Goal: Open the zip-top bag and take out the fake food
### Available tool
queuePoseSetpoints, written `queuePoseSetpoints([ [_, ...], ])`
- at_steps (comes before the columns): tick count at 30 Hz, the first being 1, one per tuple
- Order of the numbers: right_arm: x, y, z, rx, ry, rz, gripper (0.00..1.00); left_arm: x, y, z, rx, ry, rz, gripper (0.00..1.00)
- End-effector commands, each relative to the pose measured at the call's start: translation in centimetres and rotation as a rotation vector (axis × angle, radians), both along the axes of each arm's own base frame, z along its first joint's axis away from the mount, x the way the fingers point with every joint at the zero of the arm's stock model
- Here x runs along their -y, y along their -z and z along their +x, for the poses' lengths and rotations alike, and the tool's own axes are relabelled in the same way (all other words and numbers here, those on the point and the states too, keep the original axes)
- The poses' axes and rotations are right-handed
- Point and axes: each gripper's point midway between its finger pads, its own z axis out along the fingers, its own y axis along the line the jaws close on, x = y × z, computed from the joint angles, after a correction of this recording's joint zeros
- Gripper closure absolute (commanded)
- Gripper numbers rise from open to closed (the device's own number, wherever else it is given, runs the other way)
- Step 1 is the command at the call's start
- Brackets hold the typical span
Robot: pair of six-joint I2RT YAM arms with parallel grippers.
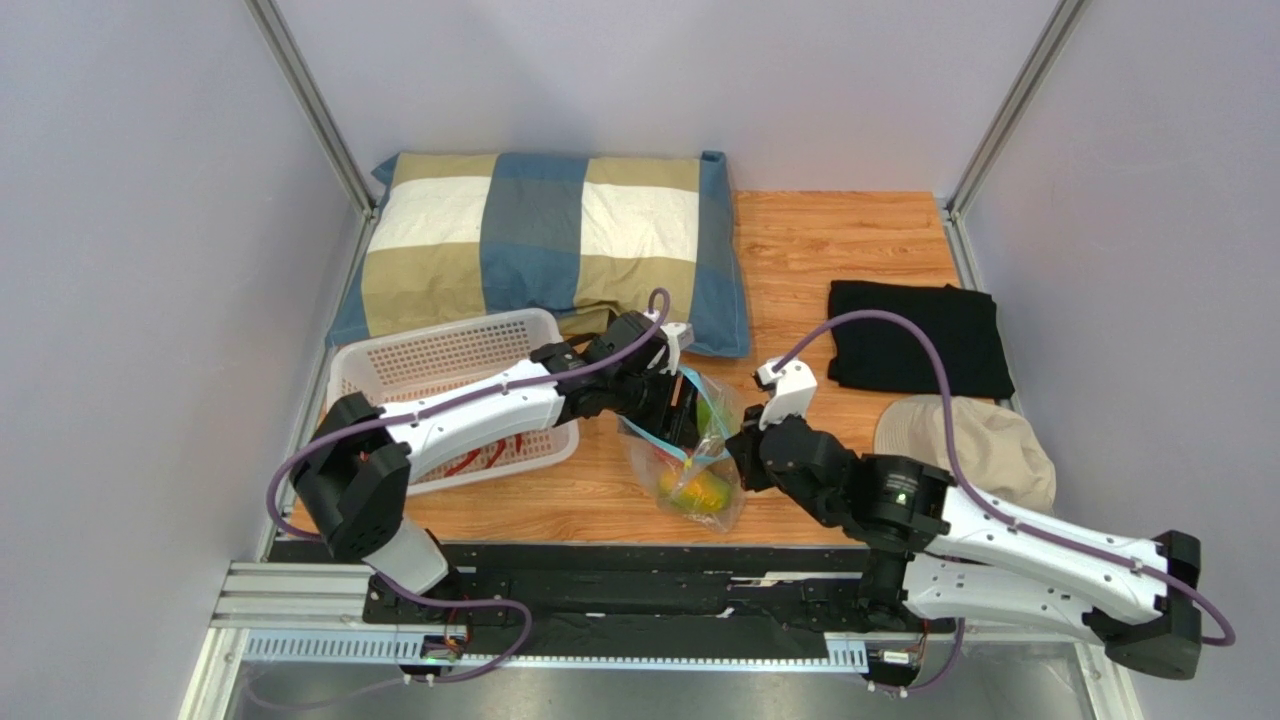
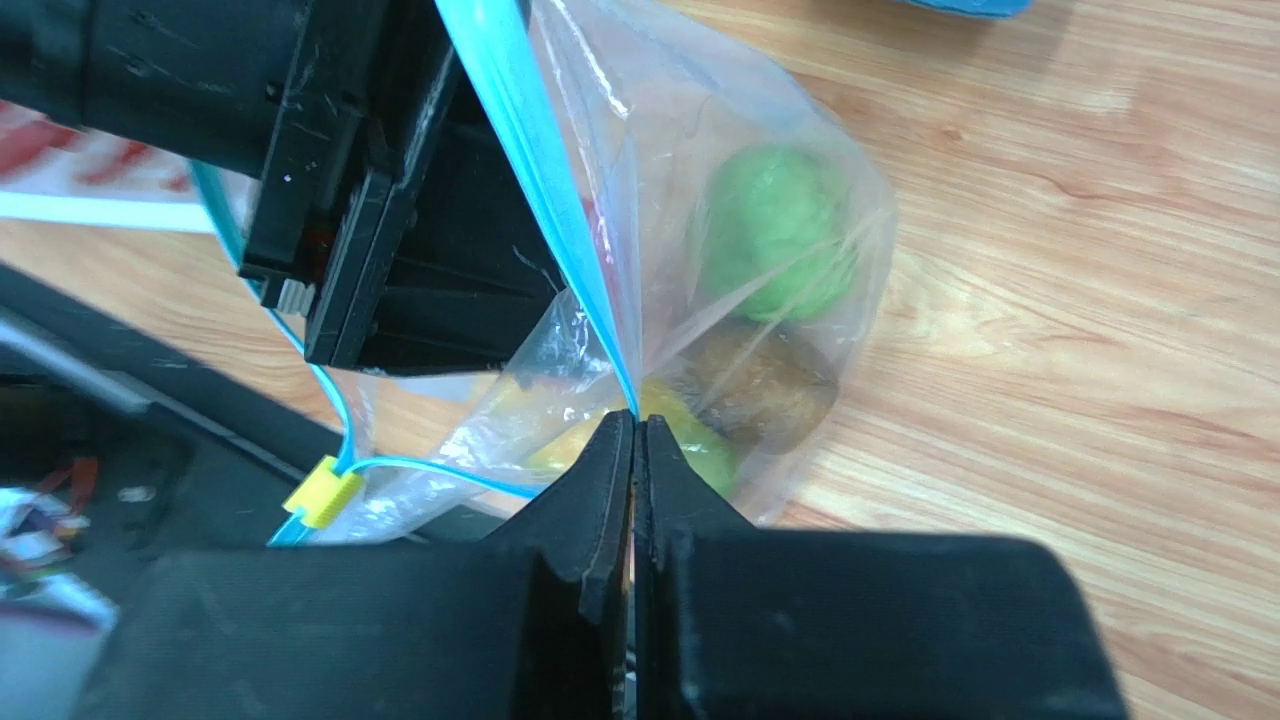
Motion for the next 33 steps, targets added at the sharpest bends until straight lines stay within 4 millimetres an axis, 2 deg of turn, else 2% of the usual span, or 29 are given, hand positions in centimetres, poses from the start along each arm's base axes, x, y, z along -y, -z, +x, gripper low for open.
queuePoseSetpoints([
  [1, 1.4, -1.2, -2.0, -0.071, -0.009, 0.096, 1.00, 2.3, -3.4, -2.1, -0.188, 0.006, -0.169, 1.00],
  [4, 2.1, -1.5, -2.4, -0.096, 0.013, 0.110, 1.00, 3.6, -4.2, -4.4, -0.335, -0.003, -0.176, 1.00],
  [5, 2.7, -0.9, -2.6, -0.114, 0.018, 0.061, 1.00, 4.2, -6.1, -4.3, -0.321, 0.009, -0.190, 1.00],
  [6, 2.9, -0.9, -2.6, -0.121, 0.021, 0.041, 1.00, 3.8, -6.0, -3.5, -0.259, -0.011, -0.131, 1.00],
  [7, 3.0, -1.8, -2.4, -0.113, 0.034, 0.040, 1.00, 2.1, -5.2, -4.8, -0.266, -0.019, 0.004, 1.00],
  [8, 3.2, -2.0, -2.3, -0.116, 0.043, 0.025, 1.00, 2.3, -6.5, -4.1, -0.201, -0.013, 0.029, 1.00],
  [9, 3.2, -2.6, -2.2, -0.105, 0.045, 0.032, 1.00, 1.9, -5.1, -3.6, -0.150, 0.007, 0.107, 1.00],
  [10, 2.9, -4.0, -1.9, -0.085, 0.045, 0.060, 1.00, 1.1, -4.1, -4.3, -0.164, 0.021, 0.177, 1.00],
  [13, 2.5, -4.8, -0.7, -0.093, 0.056, 0.019, 1.00, 0.2, -1.1, -4.9, -0.125, 0.043, 0.275, 1.00],
  [14, 2.8, -5.4, 0.0, -0.088, 0.073, 0.019, 1.00, -0.8, 0.8, -5.6, -0.146, 0.039, 0.312, 1.00],
  [15, 2.8, -5.3, 0.4, -0.096, 0.084, 0.007, 1.00, -0.3, 1.3, -5.5, -0.127, 0.037, 0.286, 1.00],
  [17, 3.1, -6.2, 1.1, -0.111, 0.103, 0.043, 1.00, -1.4, 3.0, -6.0, -0.139, 0.014, 0.307, 1.00],
  [19, 3.5, -6.5, 1.4, -0.113, 0.106, 0.047, 1.00, -1.6, 3.4, -5.8, -0.124, 0.015, 0.314, 1.00],
  [20, 4.0, -6.1, 1.9, -0.122, 0.124, 0.033, 1.00, -1.7, 3.3, -5.7, -0.110, 0.022, 0.316, 1.00],
  [22, 4.2, -4.2, 1.7, -0.170, 0.103, -0.018, 1.00, -1.3, 2.6, -5.3, -0.082, 0.038, 0.293, 1.00],
  [23, 4.1, -3.6, 1.7, -0.179, 0.094, -0.023, 1.00, -0.7, 1.4, -5.0, -0.056, 0.056, 0.258, 1.00],
  [24, 3.7, -2.0, 1.0, -0.215, 0.047, -0.040, 1.00, -0.2, 0.6, -4.8, -0.039, 0.072, 0.234, 1.00],
  [28, 2.4, -0.4, 0.0, -0.266, -0.021, -0.011, 1.00, 2.3, -4.4, -3.5, 0.064, 0.128, 0.105, 1.00],
  [30, 1.8, -0.2, -0.4, -0.287, -0.061, -0.013, 1.00, 3.4, -6.0, -3.3, 0.115, 0.185, 0.040, 1.00],
  [33, 2.0, 0.1, 0.4, -0.266, -0.051, -0.060, 1.00, 4.4, -6.6, -3.7, 0.165, 0.279, -0.046, 1.00],
])
